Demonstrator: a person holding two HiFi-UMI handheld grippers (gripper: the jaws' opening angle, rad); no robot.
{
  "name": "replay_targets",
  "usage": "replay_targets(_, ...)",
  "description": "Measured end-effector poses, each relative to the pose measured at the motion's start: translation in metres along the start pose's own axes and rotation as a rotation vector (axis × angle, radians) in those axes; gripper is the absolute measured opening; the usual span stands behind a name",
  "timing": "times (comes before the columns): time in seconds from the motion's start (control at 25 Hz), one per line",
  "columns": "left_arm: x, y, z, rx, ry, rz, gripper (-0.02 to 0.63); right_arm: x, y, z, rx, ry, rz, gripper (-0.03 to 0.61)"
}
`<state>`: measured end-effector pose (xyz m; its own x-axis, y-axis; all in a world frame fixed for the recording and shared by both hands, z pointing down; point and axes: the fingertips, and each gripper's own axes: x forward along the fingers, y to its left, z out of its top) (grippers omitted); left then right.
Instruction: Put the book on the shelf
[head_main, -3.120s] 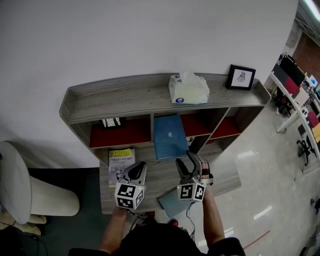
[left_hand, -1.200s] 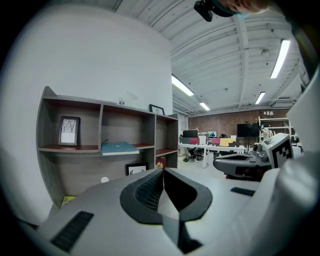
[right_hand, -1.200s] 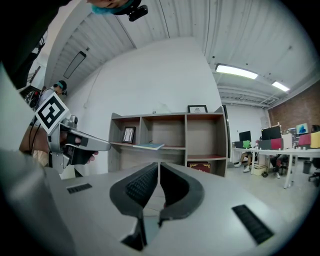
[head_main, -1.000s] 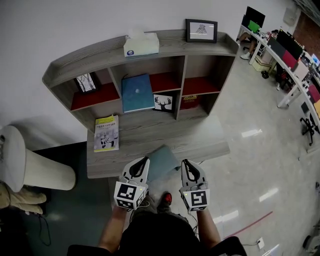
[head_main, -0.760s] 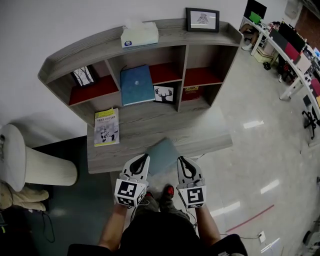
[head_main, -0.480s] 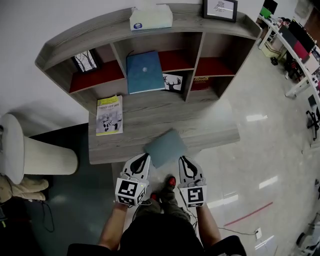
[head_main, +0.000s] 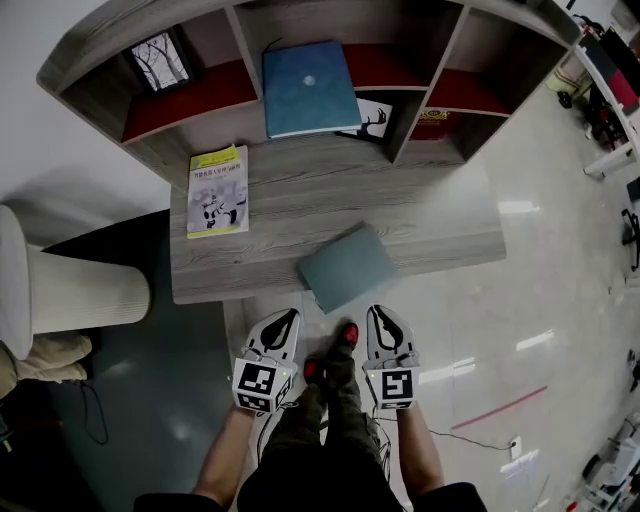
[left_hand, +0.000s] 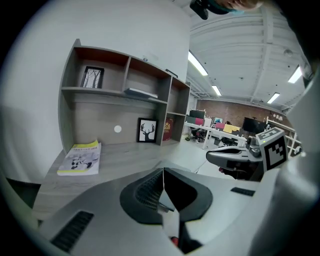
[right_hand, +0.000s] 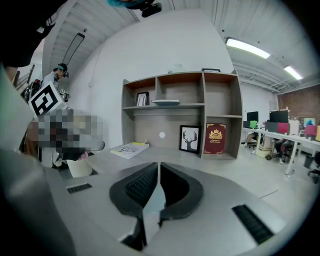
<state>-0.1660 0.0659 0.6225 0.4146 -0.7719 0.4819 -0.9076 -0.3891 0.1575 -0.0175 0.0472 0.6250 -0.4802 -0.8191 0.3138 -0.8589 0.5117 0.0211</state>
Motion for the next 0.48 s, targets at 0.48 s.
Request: replay_targets(0.48,0.015,0.0,-0.07,-0.012,0.055,-0.016,0.012,0.013,0.02,-0.082,0.046,0.075,0.017,0.04)
